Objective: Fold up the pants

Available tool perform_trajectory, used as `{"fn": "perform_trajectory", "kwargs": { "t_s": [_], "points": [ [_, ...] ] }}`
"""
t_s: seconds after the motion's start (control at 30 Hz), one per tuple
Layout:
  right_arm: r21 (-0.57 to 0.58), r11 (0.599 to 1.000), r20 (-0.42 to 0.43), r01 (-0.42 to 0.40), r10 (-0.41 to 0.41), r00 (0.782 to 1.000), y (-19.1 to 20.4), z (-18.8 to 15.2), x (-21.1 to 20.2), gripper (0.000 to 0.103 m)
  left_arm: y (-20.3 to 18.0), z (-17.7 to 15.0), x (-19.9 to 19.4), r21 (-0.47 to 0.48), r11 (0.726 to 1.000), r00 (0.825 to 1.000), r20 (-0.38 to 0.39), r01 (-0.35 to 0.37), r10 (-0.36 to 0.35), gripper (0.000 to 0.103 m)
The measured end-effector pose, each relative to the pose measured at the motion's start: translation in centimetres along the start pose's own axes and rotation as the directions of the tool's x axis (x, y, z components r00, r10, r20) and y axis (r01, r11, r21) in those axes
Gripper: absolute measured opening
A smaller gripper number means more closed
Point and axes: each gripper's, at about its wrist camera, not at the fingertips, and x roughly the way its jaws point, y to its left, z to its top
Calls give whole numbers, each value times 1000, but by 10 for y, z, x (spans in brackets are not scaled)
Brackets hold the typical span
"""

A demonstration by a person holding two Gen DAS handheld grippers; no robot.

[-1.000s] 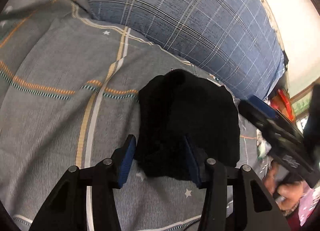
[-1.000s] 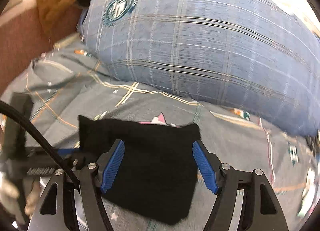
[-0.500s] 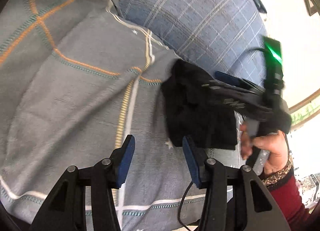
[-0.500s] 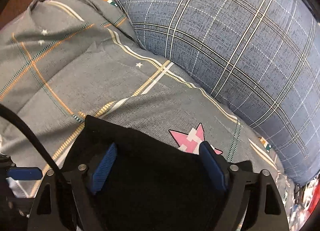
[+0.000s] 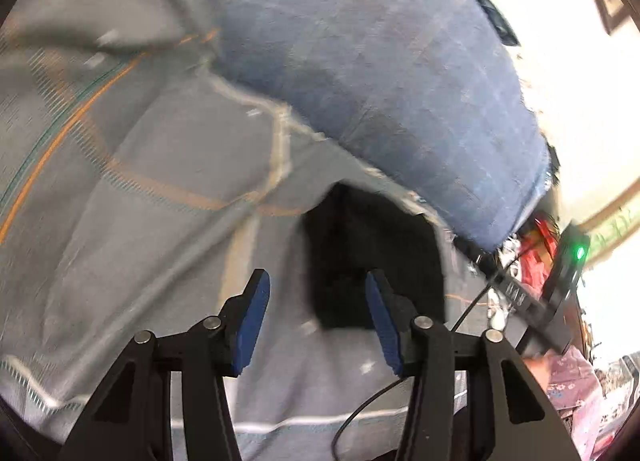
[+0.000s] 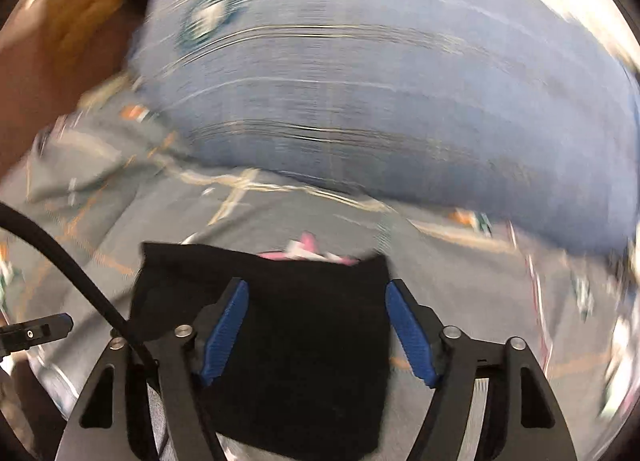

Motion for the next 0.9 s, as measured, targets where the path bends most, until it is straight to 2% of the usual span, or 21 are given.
{"fn": "perform_trajectory", "kwargs": {
  "t_s": [0.03,0.17,0.3,0.37,0.43,0.57,0.63,0.7,0.9],
  "points": [
    [31,999,6,-11,11,1000,-9,-3,-4,76,-10,6,6,17,1000,1000,-8,15,-15,56],
    [29,998,36,-56,55,998,-19,-13,-16,76,-47,30,45,88,996,999,-37,11,-7,57],
    [-14,987,27,-157,157,987,-6,-19,-12,76,-54,50,90,83,997,996,-94,2,6,57],
    [-34,981,15,-188,189,982,0,-23,-5,76,-49,52,110,102,992,989,-117,-76,88,57],
    [-44,976,-18,-211,211,977,5,-28,7,76,-43,45,122,108,989,984,-133,-101,115,57],
    [-32,976,-82,-214,211,974,4,-39,35,76,-42,32,124,167,981,988,-106,-95,114,57],
    [-41,981,-114,-189,183,976,6,-46,49,76,-43,28,126,178,980,989,-103,-89,109,57],
    [-76,984,-96,-162,155,983,11,-52,52,78,-42,26,129,178,980,990,-94,-89,107,57],
    [-76,987,-58,-140,136,989,13,-60,48,82,-40,23,123,191,979,994,-72,-70,86,57]
  ]
}}
